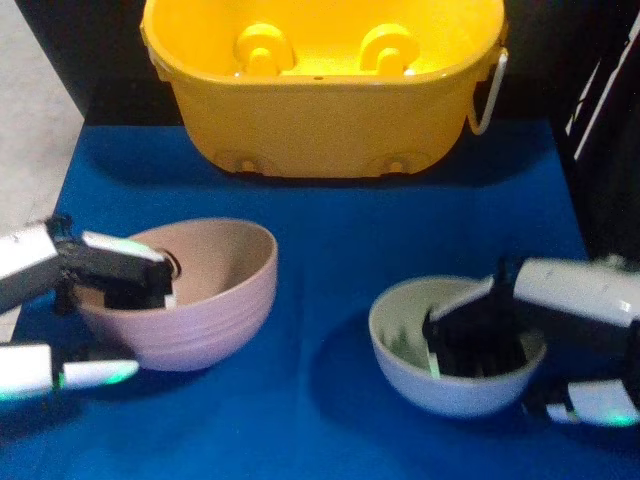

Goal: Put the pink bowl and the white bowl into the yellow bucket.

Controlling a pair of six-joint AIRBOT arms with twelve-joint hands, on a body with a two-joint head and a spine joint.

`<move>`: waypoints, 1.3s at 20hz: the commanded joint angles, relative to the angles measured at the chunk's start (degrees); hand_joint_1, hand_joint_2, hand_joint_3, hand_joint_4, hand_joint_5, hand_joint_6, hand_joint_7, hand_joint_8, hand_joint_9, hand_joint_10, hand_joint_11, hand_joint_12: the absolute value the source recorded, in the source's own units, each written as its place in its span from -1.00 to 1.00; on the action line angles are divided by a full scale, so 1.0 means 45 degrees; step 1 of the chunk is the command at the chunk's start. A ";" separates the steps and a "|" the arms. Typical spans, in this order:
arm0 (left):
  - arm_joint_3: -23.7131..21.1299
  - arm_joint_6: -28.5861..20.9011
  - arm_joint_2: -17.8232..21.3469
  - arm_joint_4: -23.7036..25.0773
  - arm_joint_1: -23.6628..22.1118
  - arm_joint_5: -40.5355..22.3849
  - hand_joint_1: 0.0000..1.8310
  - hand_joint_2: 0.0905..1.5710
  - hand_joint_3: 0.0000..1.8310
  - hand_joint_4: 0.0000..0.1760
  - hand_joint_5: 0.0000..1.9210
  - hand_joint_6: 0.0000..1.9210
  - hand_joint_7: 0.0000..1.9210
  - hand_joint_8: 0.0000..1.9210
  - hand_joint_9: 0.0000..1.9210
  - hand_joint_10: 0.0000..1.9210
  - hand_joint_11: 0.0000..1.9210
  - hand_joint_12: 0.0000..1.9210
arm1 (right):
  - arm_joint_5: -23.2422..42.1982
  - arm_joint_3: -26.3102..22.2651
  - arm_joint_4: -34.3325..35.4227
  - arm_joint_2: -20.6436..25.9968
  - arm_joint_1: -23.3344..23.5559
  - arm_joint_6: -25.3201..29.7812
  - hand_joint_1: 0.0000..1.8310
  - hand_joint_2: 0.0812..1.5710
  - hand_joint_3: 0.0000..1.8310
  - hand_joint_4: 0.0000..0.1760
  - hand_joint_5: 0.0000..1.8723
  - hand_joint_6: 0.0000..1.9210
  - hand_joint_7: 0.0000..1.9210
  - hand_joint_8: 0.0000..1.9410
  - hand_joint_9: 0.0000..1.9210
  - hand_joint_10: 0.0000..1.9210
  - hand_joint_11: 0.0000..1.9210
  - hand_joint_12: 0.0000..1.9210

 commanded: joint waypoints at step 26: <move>-0.0596 0.3071 0.2958 -0.0618 -0.3656 0.4083 0.32 0.49 -1.00 -1.00 -0.14 0.11 -0.11 0.42 -0.16 -0.04 -0.34 0.49 | -0.3700 0.0660 -0.0443 0.0197 0.5503 0.0110 0.62 0.44 -1.00 -1.00 -0.06 0.30 -0.16 0.17 -0.10 0.16 -0.30 0.67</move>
